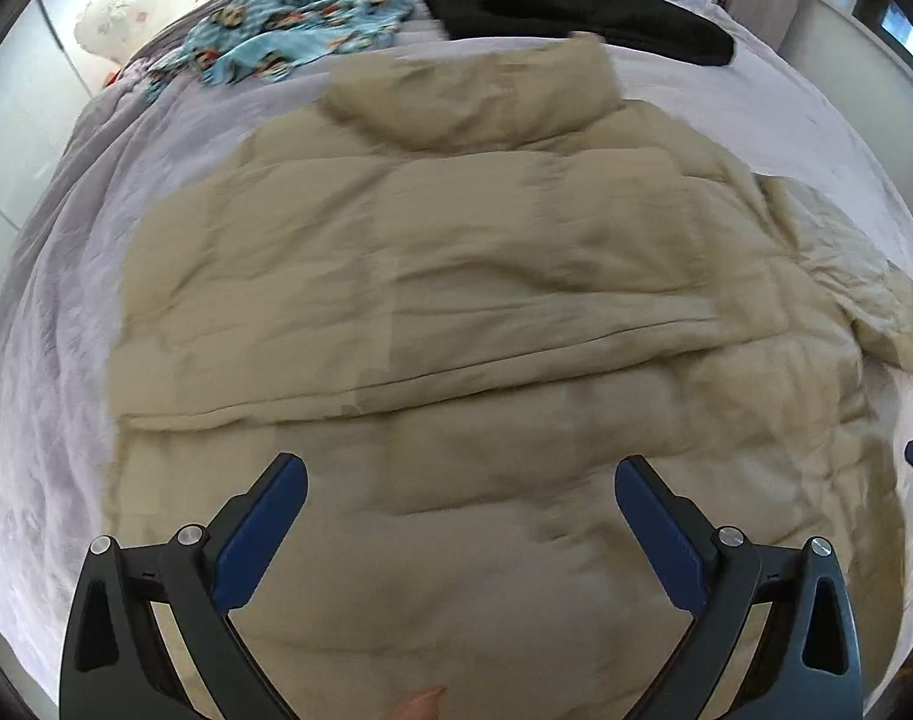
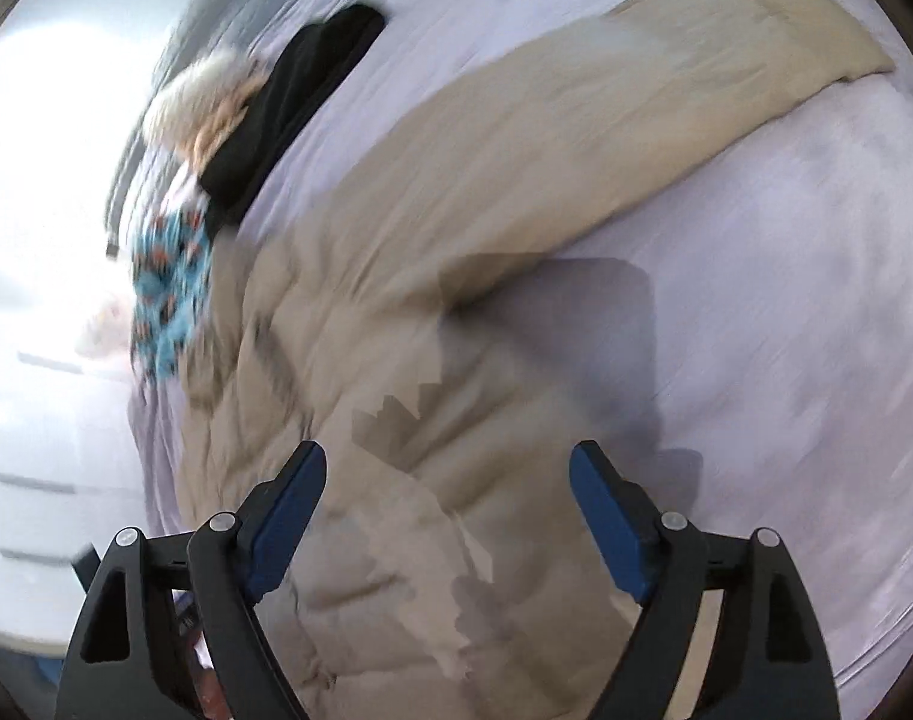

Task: Fold large clothes

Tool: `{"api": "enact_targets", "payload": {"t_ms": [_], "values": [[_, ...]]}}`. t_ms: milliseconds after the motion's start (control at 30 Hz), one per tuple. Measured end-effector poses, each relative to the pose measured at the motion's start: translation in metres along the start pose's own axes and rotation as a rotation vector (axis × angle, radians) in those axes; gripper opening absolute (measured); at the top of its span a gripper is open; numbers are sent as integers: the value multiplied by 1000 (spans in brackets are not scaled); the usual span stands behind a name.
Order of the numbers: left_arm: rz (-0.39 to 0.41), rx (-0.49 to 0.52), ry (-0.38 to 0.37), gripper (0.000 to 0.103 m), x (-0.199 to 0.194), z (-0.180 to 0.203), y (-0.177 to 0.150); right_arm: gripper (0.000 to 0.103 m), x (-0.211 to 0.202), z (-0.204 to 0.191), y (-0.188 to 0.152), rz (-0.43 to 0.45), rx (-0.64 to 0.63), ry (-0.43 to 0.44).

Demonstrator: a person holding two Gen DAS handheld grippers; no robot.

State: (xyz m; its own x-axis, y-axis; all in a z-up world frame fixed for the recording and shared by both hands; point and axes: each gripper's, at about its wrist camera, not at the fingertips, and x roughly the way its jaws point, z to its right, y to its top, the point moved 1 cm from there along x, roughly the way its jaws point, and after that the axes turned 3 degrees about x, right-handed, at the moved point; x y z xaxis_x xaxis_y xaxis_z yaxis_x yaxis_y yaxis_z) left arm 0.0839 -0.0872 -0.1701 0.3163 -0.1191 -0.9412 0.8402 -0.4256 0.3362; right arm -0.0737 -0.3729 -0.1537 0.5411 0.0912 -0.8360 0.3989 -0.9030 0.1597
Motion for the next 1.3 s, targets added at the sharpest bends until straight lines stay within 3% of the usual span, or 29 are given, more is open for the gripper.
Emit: {"api": "enact_targets", "payload": {"t_ms": [100,133,300,400,533,667,767,800,833,867,900,933,967,1067,1167,1300], "values": [[-3,6,-12,103,1,32,10,89,-17,35,40,47,65,9],[-12,14,-35,103,3,45,14,102,-22,46,50,64,86,16],[-27,34,-46,103,4,85,26,103,-41,105,102,162,206,1],[-43,34,-46,103,5,104,32,103,-39,136,128,142,293,17],[-37,46,-28,103,1,119,43,103,-30,171,159,159,468,169],[-14,39,-8,103,-2,122,56,103,-20,182,185,202,581,316],[11,20,19,103,-5,114,64,101,-5,180,196,203,667,380],[14,13,23,103,-5,110,65,98,-1,179,199,193,694,396],[14,5,25,103,-5,107,66,85,4,175,202,176,712,417],[13,-4,27,103,-5,103,67,57,9,168,202,162,714,426],[8,-15,26,103,-4,97,67,45,16,159,204,132,708,429],[2,-25,18,103,-4,92,67,23,21,151,205,118,696,436],[-2,-33,12,103,-4,87,67,8,22,148,205,114,681,443],[17,-59,37,103,-7,64,63,8,19,113,204,125,559,404],[43,-78,102,103,-6,38,59,8,15,60,206,126,360,349],[25,-133,84,103,1,-4,51,8,10,-26,193,150,84,297]]}}
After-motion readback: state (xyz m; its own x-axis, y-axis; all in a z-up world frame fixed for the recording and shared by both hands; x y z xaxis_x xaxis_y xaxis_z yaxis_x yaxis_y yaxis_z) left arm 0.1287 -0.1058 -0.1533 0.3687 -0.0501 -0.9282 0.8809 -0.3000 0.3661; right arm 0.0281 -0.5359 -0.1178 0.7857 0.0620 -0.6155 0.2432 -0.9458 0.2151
